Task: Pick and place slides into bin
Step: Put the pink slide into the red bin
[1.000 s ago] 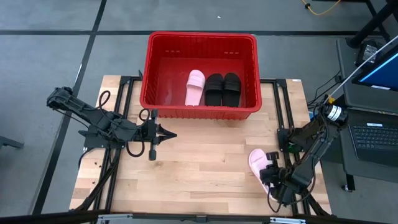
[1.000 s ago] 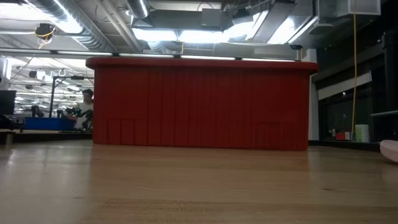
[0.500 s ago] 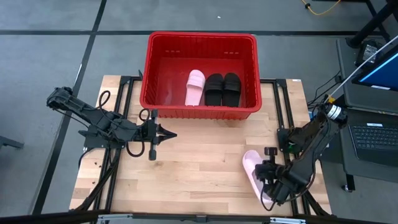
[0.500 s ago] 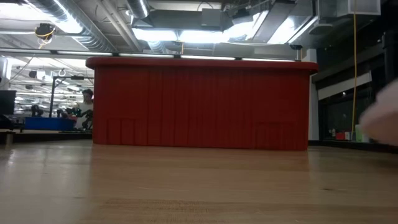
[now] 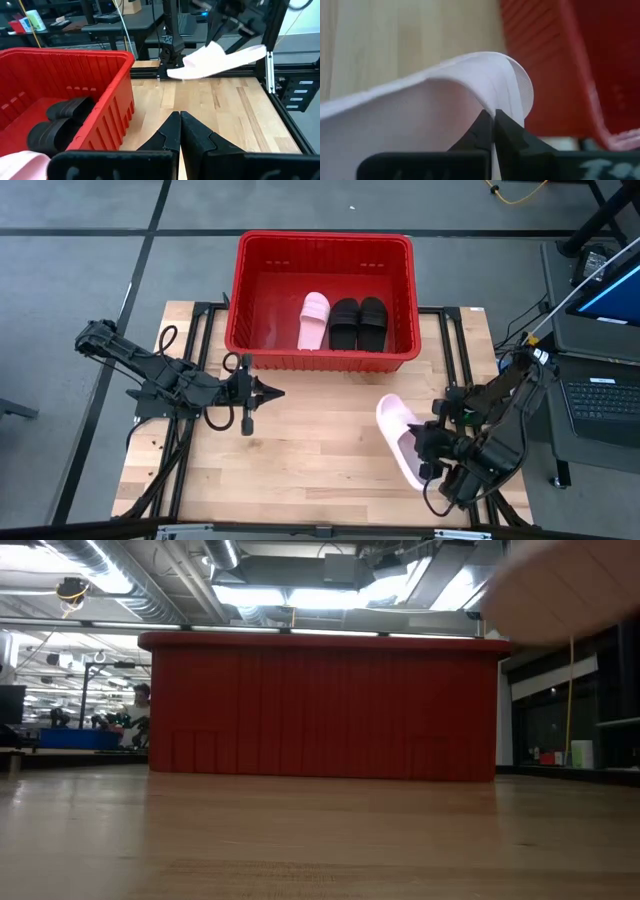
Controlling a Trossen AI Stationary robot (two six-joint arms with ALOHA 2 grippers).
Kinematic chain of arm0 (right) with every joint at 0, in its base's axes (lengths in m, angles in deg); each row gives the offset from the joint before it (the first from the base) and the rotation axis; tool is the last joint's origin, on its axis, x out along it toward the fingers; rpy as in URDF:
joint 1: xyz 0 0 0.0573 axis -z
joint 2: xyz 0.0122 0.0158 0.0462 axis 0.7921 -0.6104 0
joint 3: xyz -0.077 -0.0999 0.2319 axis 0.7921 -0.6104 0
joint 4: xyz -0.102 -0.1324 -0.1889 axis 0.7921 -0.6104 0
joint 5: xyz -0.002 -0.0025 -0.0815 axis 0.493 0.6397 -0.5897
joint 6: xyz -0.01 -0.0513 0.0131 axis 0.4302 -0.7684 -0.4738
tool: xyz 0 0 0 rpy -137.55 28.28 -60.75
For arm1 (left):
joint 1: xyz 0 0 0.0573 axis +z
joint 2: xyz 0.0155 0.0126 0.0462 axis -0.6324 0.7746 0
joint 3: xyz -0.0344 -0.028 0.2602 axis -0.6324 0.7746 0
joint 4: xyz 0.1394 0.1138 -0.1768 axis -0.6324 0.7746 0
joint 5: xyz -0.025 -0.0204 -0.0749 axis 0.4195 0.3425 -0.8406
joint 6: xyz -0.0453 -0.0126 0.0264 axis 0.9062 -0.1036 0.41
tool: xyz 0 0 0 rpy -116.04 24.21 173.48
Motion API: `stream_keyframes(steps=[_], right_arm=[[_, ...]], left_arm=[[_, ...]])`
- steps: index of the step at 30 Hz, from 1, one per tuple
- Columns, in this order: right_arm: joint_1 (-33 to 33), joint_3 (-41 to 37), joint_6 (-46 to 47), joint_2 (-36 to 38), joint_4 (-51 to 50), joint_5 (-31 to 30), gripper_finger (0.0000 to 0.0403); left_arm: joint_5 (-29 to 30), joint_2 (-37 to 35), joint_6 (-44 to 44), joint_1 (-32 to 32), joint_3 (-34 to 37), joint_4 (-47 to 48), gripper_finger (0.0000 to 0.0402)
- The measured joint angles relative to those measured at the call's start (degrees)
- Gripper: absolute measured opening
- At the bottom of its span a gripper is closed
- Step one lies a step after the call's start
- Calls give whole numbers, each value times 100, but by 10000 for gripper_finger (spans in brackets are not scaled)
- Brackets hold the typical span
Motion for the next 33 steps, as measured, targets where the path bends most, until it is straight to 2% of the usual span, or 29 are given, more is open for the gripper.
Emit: stream_keyframes(steps=[7, 13, 21, 27, 33], right_arm=[[167, 406, -73, 0, -22, -1308, 8], [548, 576, -138, 0, -22, -1714, 8], [1157, 813, -1368, 0, 401, -2232, 8], [1878, 1216, -2025, 0, 594, -2306, 8], [2843, 1726, -3864, 0, 1522, -2248, 8]], left_arm=[[63, 0, 9, 0, 0, -6, 1], [314, 0, 121, 0, 0, -217, 1], [369, -2, -182, 37, 0, -225, 1], [631, -112, -154, 260, 0, -221, 2], [370, -442, -238, 571, 0, -168, 2]])
